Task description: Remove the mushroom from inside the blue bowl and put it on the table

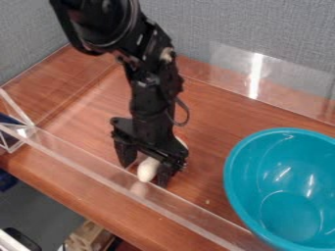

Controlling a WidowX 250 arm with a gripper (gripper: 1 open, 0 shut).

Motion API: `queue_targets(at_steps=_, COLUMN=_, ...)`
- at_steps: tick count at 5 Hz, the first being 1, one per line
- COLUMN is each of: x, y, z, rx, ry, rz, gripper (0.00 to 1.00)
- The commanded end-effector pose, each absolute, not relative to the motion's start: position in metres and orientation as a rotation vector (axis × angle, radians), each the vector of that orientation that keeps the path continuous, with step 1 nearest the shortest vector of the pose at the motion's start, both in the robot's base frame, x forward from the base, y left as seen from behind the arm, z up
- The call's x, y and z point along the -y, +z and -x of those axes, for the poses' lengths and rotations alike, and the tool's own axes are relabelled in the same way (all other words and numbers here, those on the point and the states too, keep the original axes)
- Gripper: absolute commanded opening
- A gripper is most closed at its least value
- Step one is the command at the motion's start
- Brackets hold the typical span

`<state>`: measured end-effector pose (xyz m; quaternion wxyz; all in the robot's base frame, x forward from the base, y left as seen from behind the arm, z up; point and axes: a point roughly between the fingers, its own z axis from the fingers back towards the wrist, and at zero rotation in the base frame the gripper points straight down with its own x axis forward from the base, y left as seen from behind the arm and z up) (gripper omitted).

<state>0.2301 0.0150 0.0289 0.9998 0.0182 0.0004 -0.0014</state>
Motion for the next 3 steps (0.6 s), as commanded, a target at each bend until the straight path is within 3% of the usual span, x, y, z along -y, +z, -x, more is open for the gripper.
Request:
queue_targets(at_steps=1, x=-0.018, y=0.055, z=-0.239, rx=0.068, ry=0.007, rz=-0.024, gripper=1.00)
queue_targets(at_steps=3, x=-0.020, y=0.083, z=-0.244, rx=0.123, ry=0.008, rz=-0.011, gripper=1.00)
